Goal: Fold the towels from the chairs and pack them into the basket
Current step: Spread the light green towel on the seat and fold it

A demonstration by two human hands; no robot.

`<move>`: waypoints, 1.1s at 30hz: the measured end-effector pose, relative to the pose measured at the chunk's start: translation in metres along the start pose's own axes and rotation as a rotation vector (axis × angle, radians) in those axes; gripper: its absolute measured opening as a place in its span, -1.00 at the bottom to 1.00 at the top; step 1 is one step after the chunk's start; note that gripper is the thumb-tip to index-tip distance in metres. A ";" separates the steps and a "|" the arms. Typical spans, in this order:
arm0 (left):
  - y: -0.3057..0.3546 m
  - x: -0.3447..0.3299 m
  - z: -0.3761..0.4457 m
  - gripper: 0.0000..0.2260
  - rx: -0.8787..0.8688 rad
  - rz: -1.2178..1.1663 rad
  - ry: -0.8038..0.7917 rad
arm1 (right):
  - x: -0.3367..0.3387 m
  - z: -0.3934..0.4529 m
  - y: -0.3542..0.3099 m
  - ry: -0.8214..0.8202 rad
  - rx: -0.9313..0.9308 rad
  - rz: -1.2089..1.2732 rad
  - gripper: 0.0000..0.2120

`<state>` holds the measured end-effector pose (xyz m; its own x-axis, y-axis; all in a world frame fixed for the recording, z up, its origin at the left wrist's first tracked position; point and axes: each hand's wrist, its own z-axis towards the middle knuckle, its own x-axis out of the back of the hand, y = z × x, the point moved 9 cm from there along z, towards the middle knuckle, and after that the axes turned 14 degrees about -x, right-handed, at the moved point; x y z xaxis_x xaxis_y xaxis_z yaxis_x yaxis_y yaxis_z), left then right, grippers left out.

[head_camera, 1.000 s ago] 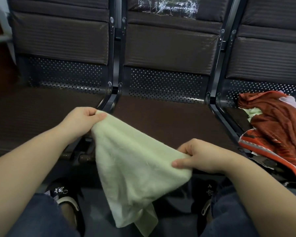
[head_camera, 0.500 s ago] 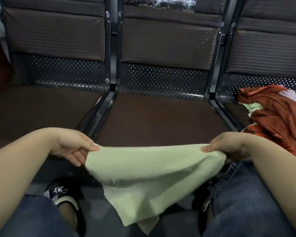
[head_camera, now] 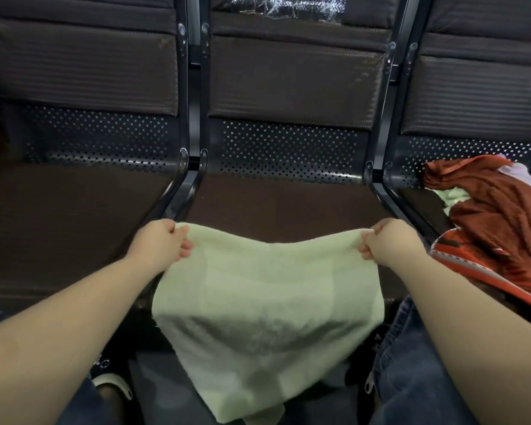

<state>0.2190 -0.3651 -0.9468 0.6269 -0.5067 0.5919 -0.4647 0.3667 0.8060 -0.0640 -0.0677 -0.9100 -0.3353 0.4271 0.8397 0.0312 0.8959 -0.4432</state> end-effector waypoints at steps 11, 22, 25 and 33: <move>0.014 -0.080 -0.041 -0.11 -0.074 0.840 -0.557 | -0.102 -0.052 -0.004 -0.327 0.014 -0.552 -0.15; 0.013 -0.087 0.002 -0.06 -0.051 0.813 -0.468 | -0.104 -0.006 -0.022 -0.214 0.053 -0.543 -0.19; 0.013 -0.092 0.025 -0.06 -0.066 0.817 -0.440 | -0.108 0.013 -0.033 -0.150 0.107 -0.547 -0.20; 0.014 -0.109 0.096 -0.07 -0.112 0.819 -0.367 | -0.118 0.074 -0.068 -0.052 0.185 -0.544 -0.20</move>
<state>0.0845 -0.3794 -1.0001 -0.1208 -0.2637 0.9570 -0.6021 0.7860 0.1406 -0.0961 -0.1879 -1.0017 -0.3027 -0.1002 0.9478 -0.3227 0.9465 -0.0030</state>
